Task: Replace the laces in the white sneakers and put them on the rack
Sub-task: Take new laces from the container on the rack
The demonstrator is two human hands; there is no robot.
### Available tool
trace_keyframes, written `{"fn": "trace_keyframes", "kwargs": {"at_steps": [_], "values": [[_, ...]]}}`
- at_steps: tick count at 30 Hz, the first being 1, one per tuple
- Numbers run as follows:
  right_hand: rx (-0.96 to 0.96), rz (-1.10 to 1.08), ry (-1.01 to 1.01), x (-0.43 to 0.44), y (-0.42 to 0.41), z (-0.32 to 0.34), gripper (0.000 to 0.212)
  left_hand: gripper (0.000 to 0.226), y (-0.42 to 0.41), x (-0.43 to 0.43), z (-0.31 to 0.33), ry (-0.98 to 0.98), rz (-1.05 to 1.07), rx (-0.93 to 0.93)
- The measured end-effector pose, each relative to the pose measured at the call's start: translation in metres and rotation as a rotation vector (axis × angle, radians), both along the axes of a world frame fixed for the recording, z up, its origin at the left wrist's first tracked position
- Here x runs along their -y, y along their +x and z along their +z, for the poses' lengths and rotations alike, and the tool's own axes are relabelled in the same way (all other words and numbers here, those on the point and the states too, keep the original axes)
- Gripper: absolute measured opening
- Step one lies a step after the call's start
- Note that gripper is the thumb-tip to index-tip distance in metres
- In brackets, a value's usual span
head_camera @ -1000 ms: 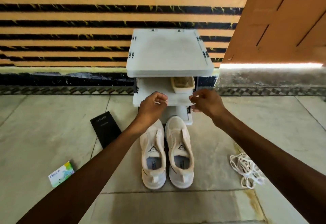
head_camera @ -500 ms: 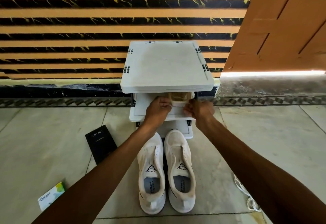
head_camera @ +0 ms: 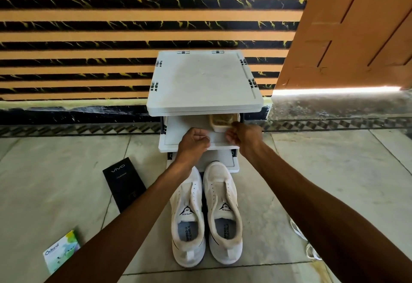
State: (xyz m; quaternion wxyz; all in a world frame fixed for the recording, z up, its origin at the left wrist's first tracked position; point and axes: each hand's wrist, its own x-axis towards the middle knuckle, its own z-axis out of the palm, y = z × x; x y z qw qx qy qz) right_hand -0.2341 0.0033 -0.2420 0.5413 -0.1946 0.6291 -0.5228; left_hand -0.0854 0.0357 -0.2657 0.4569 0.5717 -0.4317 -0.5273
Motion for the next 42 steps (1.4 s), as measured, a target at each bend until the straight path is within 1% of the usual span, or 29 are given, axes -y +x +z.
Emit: {"fn": "trace_keyframes", "kwargs": {"at_steps": [3, 4, 6, 8, 10, 12, 13, 14, 16, 17, 19, 20, 21, 23, 25, 28, 31, 32, 33, 34, 35, 36, 37, 39, 40, 42], "values": [[-0.093, 0.01, -0.073, -0.021, -0.004, 0.002, 0.021, 0.019, 0.003, 0.001, 0.001, -0.022, 0.061, -0.028], [-0.144, 0.044, -0.1, -0.031, -0.007, 0.001, 0.02, 0.025, 0.005, 0.0, 0.003, -0.034, 0.087, -0.061], [-0.227, 0.163, -0.129, -0.056, -0.018, -0.003, 0.008, 0.04, 0.008, -0.007, 0.007, -0.053, 0.056, -0.162], [-0.257, 0.346, -0.173, -0.079, -0.034, -0.009, 0.004, 0.044, 0.012, -0.018, 0.01, -0.008, -0.059, -0.149], [-0.285, 0.489, -0.198, -0.095, -0.05, -0.016, 0.006, 0.044, 0.015, -0.031, 0.011, 0.093, -0.254, -0.089], [-0.348, 0.502, -0.192, -0.103, -0.064, -0.025, 0.009, 0.039, 0.008, -0.048, 0.007, 0.171, -0.464, -0.061], [-0.371, 0.473, -0.184, -0.107, -0.072, -0.03, 0.01, 0.037, -0.001, -0.058, 0.003, 0.196, -0.527, -0.04], [-0.382, 0.447, -0.18, -0.108, -0.078, -0.034, 0.01, 0.036, -0.01, -0.065, -0.002, 0.222, -0.537, -0.022], [-0.411, 0.433, -0.169, -0.112, -0.086, -0.04, 0.013, 0.03, -0.027, -0.079, -0.014, 0.261, -0.469, -0.034], [-0.457, 0.443, -0.162, -0.113, -0.089, -0.042, 0.02, 0.027, -0.033, -0.084, -0.021, 0.272, -0.413, -0.046], [-0.658, 0.465, -0.124, -0.118, -0.091, -0.046, 0.034, 0.027, -0.041, -0.092, -0.035, 0.266, -0.331, -0.017], [-0.759, 0.47, -0.11, -0.119, -0.091, -0.047, 0.037, 0.025, -0.043, -0.096, -0.042, 0.248, -0.301, 0.02], [-0.833, 0.462, -0.12, -0.122, -0.09, -0.048, 0.039, 0.023, -0.046, -0.099, -0.045, 0.225, -0.271, 0.072], [-0.925, 0.428, -0.197, -0.126, -0.088, -0.05, 0.041, 0.018, -0.05, -0.104, -0.045, 0.178, -0.228, 0.176], [-0.985, 0.391, -0.282, -0.128, -0.085, -0.051, 0.042, 0.018, -0.052, -0.104, -0.041, 0.16, -0.199, 0.207], [-0.993, 0.364, -0.345, -0.13, -0.085, -0.051, 0.044, 0.02, -0.052, -0.103, -0.038, 0.181, -0.196, 0.223], [-0.953, 0.403, -0.307, -0.128, -0.088, -0.046, 0.043, 0.022, -0.049, -0.105, -0.034, 0.161, -0.218, 0.169], [-0.911, 0.416, -0.267, -0.128, -0.091, -0.044, 0.042, 0.024, -0.05, -0.108, -0.03, 0.167, -0.248, 0.095], [-0.855, 0.429, -0.234, -0.127, -0.094, -0.042, 0.042, 0.03, -0.051, -0.108, -0.026, 0.21, -0.291, -0.03], [-0.79, 0.449, -0.225, -0.126, -0.098, -0.039, 0.041, 0.041, -0.051, -0.108, -0.019, 0.308, -0.339, -0.193], [-0.719, 0.481, -0.242, -0.126, -0.102, -0.036, 0.041, 0.058, -0.049, -0.106, -0.014, 0.445, -0.373, -0.351], [-0.652, 0.519, -0.277, -0.127, -0.105, -0.032, 0.04, 0.071, -0.045, -0.103, -0.01, 0.573, -0.402, -0.468], [-0.595, 0.552, -0.312, -0.128, -0.107, -0.029, 0.039, 0.076, -0.042, -0.099, -0.01, 0.656, -0.437, -0.524], [-0.54, 0.59, -0.353, -0.129, -0.105, -0.024, 0.039, 0.066, -0.037, -0.095, -0.011, 0.713, -0.519, -0.532], [-0.55, 0.587, -0.361, -0.13, -0.103, -0.023, 0.038, 0.06, -0.037, -0.095, -0.011, 0.721, -0.554, -0.534], [-0.608, 0.541, -0.329, -0.13, -0.098, -0.025, 0.032, 0.054, -0.04, -0.094, -0.01, 0.706, -0.554, -0.542]]}}
